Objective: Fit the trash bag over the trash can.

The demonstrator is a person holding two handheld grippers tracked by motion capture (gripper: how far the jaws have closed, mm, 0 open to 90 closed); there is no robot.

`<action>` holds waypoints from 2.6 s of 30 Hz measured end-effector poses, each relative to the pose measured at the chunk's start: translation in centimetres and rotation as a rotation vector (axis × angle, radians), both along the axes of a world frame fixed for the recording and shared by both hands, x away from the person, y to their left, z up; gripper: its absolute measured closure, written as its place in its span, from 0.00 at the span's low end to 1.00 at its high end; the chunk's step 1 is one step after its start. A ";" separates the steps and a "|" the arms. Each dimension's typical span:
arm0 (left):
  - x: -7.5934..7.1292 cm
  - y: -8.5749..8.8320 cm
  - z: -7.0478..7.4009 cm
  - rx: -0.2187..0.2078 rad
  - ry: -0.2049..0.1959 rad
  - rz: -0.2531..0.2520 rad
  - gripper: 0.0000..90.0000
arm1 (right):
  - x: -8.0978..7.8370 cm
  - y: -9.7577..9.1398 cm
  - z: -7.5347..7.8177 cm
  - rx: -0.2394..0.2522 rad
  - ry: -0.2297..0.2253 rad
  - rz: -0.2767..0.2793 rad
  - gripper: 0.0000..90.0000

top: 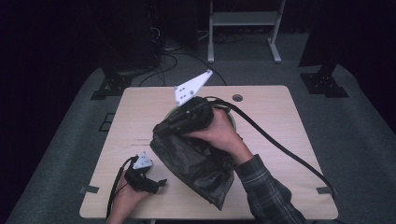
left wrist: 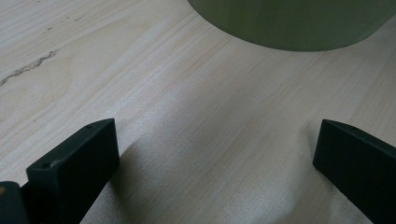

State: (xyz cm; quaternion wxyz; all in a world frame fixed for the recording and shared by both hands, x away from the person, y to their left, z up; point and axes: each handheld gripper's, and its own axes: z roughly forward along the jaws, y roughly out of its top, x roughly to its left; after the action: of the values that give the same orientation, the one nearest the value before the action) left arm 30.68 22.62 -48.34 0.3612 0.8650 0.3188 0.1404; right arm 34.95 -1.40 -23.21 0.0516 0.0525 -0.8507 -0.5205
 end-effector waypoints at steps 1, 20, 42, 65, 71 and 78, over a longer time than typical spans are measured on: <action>0.0 0.0 0.0 0.000 0.000 0.001 0.00 | 0.0 0.5 -0.1 0.007 0.004 0.006 0.99; 0.0 0.0 0.0 0.002 0.001 -0.001 0.00 | 2.5 -1.5 -2.9 -0.052 0.046 -0.136 0.99; 0.0 0.0 0.0 0.001 0.001 -0.001 0.00 | 4.9 -6.6 -3.3 -0.137 -0.046 -0.403 0.58; -0.1 0.0 0.0 0.002 0.001 0.001 0.00 | 1.2 -20.1 -4.9 -0.047 0.025 -0.567 0.53; -0.1 0.0 0.0 0.002 0.001 0.002 0.00 | 0.6 -22.6 -6.4 -0.011 0.085 -0.572 0.50; -0.1 0.0 0.0 0.002 0.001 0.003 0.00 | 1.0 -22.3 -7.8 0.009 0.136 -0.539 0.39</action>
State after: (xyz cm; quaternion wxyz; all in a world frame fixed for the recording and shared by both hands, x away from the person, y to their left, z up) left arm 30.59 22.62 -48.32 0.3601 0.8648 0.3203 0.1409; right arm 35.94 -23.73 -31.00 -0.0319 -0.2103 -0.8262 -0.5216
